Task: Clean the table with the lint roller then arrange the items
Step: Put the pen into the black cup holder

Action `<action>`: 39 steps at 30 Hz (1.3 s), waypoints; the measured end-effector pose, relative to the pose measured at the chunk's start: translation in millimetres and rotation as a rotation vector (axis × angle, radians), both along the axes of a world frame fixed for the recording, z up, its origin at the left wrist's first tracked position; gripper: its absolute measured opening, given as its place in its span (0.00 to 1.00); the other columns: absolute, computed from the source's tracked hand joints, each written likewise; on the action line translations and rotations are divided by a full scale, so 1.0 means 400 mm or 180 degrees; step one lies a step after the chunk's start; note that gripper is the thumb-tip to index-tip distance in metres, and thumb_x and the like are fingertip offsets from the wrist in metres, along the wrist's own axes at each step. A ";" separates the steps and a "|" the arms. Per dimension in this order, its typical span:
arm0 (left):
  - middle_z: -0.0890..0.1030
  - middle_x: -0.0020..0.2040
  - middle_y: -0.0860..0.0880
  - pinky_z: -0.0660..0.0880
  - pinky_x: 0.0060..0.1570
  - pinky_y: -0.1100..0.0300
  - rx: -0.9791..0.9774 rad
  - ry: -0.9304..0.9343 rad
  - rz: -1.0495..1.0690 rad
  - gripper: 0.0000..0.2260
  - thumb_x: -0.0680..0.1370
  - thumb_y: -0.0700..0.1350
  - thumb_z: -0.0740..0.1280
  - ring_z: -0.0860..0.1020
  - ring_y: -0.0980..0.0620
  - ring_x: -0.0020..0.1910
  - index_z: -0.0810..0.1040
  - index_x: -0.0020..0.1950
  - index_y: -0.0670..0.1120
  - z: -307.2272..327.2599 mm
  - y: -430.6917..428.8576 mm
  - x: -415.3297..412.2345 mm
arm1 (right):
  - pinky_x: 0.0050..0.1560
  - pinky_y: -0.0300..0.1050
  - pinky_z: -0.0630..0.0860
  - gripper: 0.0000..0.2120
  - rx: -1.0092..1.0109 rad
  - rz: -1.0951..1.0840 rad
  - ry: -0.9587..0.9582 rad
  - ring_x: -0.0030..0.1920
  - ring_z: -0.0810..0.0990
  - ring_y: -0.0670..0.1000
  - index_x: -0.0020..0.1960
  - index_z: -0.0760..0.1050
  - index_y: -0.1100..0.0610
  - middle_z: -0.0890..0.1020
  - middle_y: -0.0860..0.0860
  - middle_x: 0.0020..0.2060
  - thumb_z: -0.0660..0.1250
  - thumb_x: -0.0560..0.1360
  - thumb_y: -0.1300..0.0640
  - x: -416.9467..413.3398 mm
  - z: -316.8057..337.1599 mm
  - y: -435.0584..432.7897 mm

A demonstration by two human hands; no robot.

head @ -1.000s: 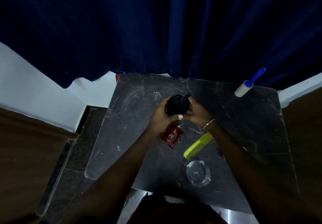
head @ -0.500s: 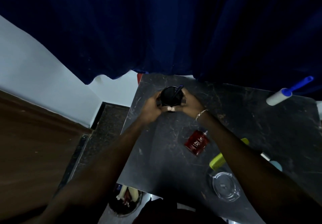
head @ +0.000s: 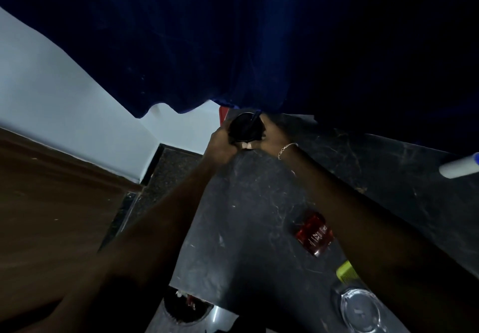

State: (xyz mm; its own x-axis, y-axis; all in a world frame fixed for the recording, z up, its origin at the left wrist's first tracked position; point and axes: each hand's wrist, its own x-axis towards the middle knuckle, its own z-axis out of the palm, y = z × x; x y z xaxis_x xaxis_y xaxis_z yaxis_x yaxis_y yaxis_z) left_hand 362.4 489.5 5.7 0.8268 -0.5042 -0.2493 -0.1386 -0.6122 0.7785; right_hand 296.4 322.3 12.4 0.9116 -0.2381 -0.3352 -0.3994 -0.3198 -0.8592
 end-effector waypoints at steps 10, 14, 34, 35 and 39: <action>0.79 0.68 0.45 0.73 0.64 0.55 0.0116 0.0168 0.0043 0.32 0.75 0.39 0.73 0.78 0.46 0.65 0.66 0.76 0.49 -0.040 -0.018 0.056 | 0.64 0.52 0.77 0.42 -0.0456 0.0029 0.0066 0.62 0.78 0.55 0.66 0.66 0.51 0.77 0.53 0.63 0.83 0.59 0.48 0.060 -0.023 -0.001; 0.79 0.68 0.43 0.72 0.68 0.52 0.0172 0.0147 -0.0014 0.33 0.75 0.38 0.74 0.77 0.42 0.67 0.66 0.77 0.47 -0.043 -0.017 0.060 | 0.64 0.54 0.76 0.43 -0.0552 0.0031 0.0075 0.62 0.77 0.56 0.67 0.66 0.56 0.75 0.56 0.64 0.83 0.59 0.51 0.066 -0.030 0.002; 0.75 0.72 0.45 0.73 0.69 0.46 0.0387 0.0140 0.0054 0.31 0.77 0.53 0.73 0.74 0.43 0.70 0.66 0.77 0.49 -0.030 0.053 -0.013 | 0.76 0.55 0.62 0.51 -0.0523 -0.0050 0.0469 0.76 0.62 0.57 0.81 0.43 0.51 0.61 0.57 0.78 0.76 0.71 0.57 -0.023 -0.019 0.012; 0.74 0.72 0.46 0.74 0.69 0.43 0.0335 0.0182 0.0085 0.31 0.76 0.55 0.72 0.74 0.44 0.70 0.65 0.77 0.51 -0.028 0.066 -0.030 | 0.75 0.55 0.62 0.50 -0.0553 -0.0080 0.0413 0.76 0.62 0.57 0.81 0.44 0.51 0.60 0.56 0.78 0.76 0.72 0.56 -0.039 -0.018 0.014; 0.66 0.78 0.47 0.71 0.72 0.43 0.0400 0.0099 0.0001 0.37 0.77 0.64 0.67 0.69 0.45 0.75 0.57 0.81 0.54 -0.023 0.115 -0.132 | 0.73 0.50 0.62 0.49 -0.0826 -0.0191 0.0174 0.76 0.62 0.57 0.80 0.46 0.52 0.59 0.56 0.78 0.75 0.71 0.51 -0.125 -0.016 0.032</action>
State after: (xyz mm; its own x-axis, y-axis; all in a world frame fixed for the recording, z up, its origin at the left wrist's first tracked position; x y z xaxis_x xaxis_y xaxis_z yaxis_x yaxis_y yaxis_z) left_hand 309.8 535.5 -3.4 0.8178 -0.4672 -0.3361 -0.1153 -0.7052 0.6996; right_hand 246.3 335.2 5.9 0.8754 -0.3756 -0.3042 -0.4679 -0.5009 -0.7281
